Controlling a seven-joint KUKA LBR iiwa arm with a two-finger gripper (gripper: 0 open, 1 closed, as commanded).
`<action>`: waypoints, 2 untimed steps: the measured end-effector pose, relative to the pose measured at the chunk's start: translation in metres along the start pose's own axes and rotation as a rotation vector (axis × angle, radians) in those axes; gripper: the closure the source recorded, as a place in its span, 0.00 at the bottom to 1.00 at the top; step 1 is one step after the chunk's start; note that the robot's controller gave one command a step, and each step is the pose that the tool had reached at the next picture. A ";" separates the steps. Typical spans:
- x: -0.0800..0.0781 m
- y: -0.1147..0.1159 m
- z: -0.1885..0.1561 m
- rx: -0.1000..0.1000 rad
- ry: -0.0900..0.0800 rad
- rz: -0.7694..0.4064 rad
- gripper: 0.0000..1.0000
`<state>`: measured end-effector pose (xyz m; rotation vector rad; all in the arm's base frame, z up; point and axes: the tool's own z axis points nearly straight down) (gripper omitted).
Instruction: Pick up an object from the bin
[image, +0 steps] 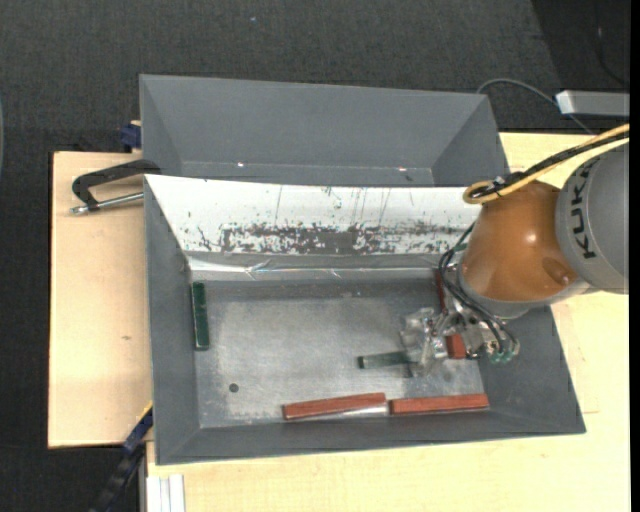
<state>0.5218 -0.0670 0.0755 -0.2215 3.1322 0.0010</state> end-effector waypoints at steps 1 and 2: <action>0.000 0.000 0.000 0.000 0.000 0.000 1.00; -0.025 0.025 -0.149 0.001 -0.006 -0.007 1.00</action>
Offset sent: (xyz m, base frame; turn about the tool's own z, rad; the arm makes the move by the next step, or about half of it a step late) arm 0.0196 0.0271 0.1472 -0.0066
